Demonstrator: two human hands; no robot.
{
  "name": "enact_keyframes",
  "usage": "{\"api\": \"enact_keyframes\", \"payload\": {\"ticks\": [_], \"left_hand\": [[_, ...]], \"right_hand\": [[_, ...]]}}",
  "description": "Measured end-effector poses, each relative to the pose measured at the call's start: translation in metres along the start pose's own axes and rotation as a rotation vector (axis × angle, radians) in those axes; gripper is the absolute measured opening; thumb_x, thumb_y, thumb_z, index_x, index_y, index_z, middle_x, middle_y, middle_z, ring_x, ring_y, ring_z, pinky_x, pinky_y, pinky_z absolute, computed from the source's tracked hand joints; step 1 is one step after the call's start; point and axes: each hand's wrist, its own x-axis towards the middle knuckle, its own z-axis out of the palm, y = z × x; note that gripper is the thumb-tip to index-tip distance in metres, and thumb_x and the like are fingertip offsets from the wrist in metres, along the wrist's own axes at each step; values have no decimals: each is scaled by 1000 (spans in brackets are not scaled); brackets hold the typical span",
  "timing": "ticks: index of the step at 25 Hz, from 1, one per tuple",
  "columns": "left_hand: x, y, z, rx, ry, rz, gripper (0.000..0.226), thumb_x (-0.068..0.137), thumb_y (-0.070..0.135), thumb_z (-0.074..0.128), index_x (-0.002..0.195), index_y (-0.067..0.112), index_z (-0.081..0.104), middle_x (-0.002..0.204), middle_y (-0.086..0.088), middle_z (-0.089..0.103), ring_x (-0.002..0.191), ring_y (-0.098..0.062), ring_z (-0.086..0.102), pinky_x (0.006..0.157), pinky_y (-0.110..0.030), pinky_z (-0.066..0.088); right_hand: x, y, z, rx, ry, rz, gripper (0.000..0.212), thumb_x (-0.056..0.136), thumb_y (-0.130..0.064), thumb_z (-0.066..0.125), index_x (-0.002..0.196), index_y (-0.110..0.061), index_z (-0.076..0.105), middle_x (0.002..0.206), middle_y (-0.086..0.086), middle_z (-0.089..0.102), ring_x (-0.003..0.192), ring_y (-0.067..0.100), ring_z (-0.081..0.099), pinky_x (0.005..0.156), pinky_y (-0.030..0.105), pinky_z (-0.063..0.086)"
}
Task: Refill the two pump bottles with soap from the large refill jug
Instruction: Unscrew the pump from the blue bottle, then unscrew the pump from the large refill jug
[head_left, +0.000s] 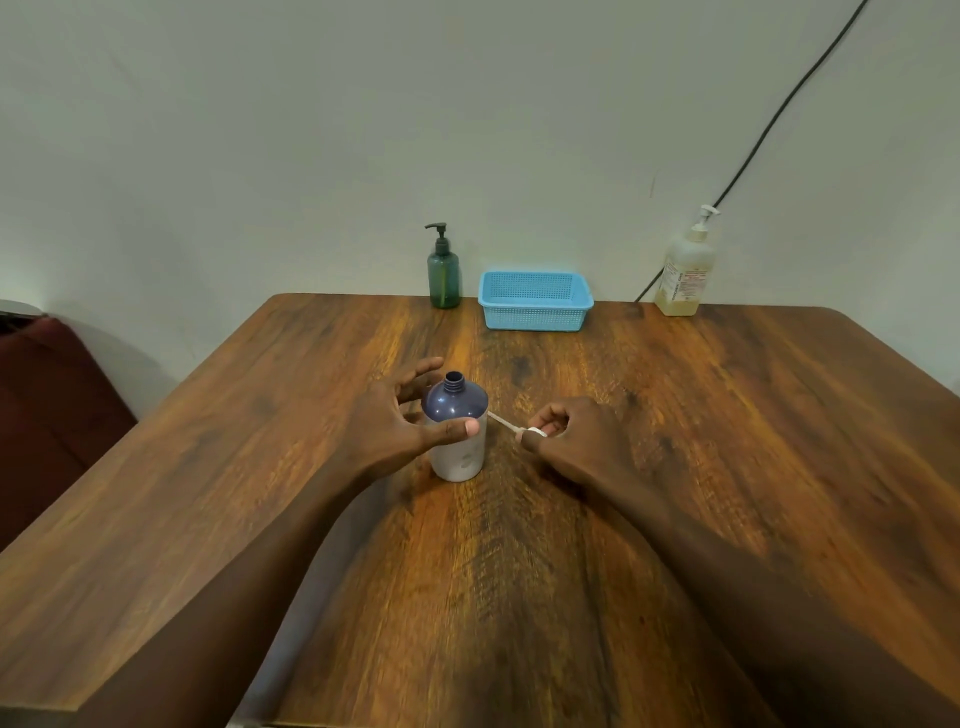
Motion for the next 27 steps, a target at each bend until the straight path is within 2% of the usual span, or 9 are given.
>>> {"api": "enact_keyframes", "payload": {"ticks": [4, 6, 9, 12, 15, 18, 21, 24, 27], "left_hand": [[6, 9, -1, 8, -16, 20, 107, 54, 66, 82, 147, 26, 49, 136, 13, 59, 110, 12, 57, 83, -7, 49], [8, 12, -1, 21, -11, 24, 106, 55, 67, 81, 147, 25, 49, 140, 9, 59, 113, 8, 58, 85, -7, 48], [12, 19, -2, 42, 1, 26, 104, 56, 69, 79, 146, 26, 51, 144, 4, 59, 122, -5, 59, 93, -17, 49], [19, 37, -3, 45, -4, 35, 94, 65, 63, 84, 146, 28, 51, 145, 1, 58, 122, -9, 59, 101, -33, 52], [34, 56, -3, 91, 1, 44, 81, 77, 46, 84, 148, 28, 48, 146, 1, 56, 119, -8, 55, 95, -26, 49], [56, 76, 5, 221, -29, 99, 80, 80, 45, 82, 150, 28, 46, 148, 2, 55, 127, -14, 57, 79, -8, 41], [81, 93, 20, 311, -67, 141, 79, 81, 49, 80, 149, 27, 47, 142, 11, 55, 120, -5, 55, 64, 2, 38], [111, 102, 41, 347, -83, 185, 91, 69, 66, 80, 145, 25, 53, 142, 8, 59, 119, -8, 62, 81, -12, 53], [144, 114, 67, 386, -116, 187, 87, 69, 60, 84, 142, 23, 56, 139, 0, 63, 117, -13, 63, 82, -19, 51]], "right_hand": [[-1, 8, 8, -20, -25, 31, 28, 73, -58, 73, 72, -30, 73, 58, -15, 69, 58, 2, 67, 67, 38, 63], [0, 11, 9, -25, -18, 30, 32, 74, -62, 70, 71, -30, 72, 57, -16, 69, 57, 2, 67, 67, 39, 62], [3, 14, 9, -31, -10, 37, 39, 74, -68, 70, 70, -29, 73, 57, -15, 68, 57, 3, 65, 66, 38, 61], [7, 17, 4, 3, 14, 53, 45, 74, -75, 67, 71, -31, 75, 59, -16, 68, 61, 3, 65, 69, 38, 61], [12, 14, -8, 87, 53, 44, 41, 79, -70, 69, 82, -30, 77, 74, -17, 73, 72, 1, 67, 74, 34, 59], [23, 11, -25, 158, 98, 32, 44, 83, -63, 72, 107, -27, 75, 100, -13, 73, 88, 2, 65, 78, 27, 56], [36, 15, -41, 213, 169, 1, 55, 83, -63, 72, 121, -25, 69, 119, -7, 71, 105, 9, 66, 89, 31, 58], [46, 23, -59, 258, 221, -10, 60, 83, -59, 75, 129, -23, 64, 128, -5, 67, 110, 7, 62, 88, 22, 53], [63, 36, -80, 289, 265, 15, 66, 83, -58, 77, 135, -22, 59, 137, -3, 63, 119, 11, 60, 88, 18, 47]]}}
